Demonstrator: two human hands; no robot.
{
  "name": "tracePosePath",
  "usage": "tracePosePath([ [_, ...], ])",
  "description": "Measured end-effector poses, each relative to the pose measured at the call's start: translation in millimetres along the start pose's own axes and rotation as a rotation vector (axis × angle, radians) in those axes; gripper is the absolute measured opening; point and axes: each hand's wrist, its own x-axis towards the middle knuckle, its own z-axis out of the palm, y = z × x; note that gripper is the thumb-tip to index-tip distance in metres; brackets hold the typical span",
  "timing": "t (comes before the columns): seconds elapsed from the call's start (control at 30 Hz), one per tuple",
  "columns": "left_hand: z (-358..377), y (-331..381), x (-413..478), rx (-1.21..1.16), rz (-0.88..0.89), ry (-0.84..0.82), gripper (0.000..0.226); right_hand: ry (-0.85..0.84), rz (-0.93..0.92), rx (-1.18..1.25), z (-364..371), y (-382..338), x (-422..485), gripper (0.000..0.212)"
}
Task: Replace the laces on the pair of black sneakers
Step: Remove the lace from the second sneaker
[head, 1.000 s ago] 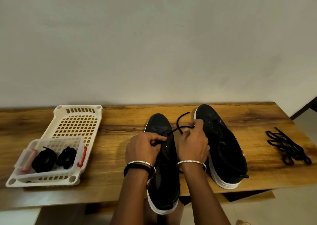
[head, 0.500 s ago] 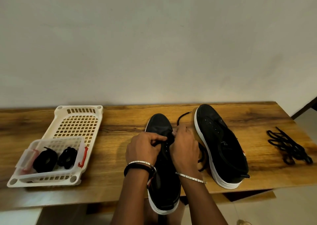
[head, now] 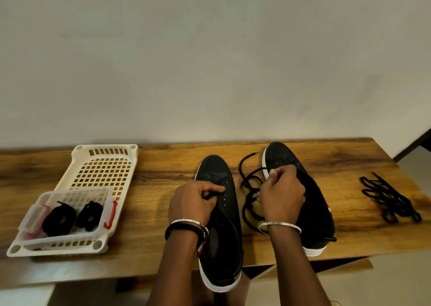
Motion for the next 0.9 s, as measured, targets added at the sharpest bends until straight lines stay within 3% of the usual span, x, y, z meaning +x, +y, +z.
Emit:
tracePosePath([
  [0.1, -1.2, -1.0, -0.6, -0.027, 0.016, -0.012, 0.030, -0.173, -0.013, -0.278, -3.3, 7.1, -0.6, 0.010],
  [0.27, -0.4, 1.9, -1.0, -0.052, 0.025, 0.019, 0.025, -0.394, -0.141, -0.408, 9.1, 10.0, -4.5, 0.040],
  [0.4, 0.1, 6.8, 0.6, -0.127, -0.006, 0.094, 0.026, -0.612, -0.108, -0.579, 19.7, 17.6, -9.5, 0.066],
  [0.53, 0.3, 8.2, 1.8, -0.138, 0.015, 0.165, 0.026, -0.529, -0.129, -0.640, 22.2, 14.7, -13.5, 0.026],
  [0.67, -0.7, 18.2, 1.9, -0.187, 0.068, 0.207, 0.029, -0.501, -0.129, -0.598, 23.5, 11.8, -17.0, 0.022],
  [0.77, -0.5, 30.8, 0.1, -0.174, 0.181, 0.201, 0.032, -0.529, -0.026, -0.482, 15.6, 8.8, -12.3, 0.026],
  [0.9, -0.7, 47.9, -3.3, -0.118, 0.345, -0.004, 0.044, -0.384, -0.016, -0.065, -28.9, -1.6, -7.6, 0.021],
])
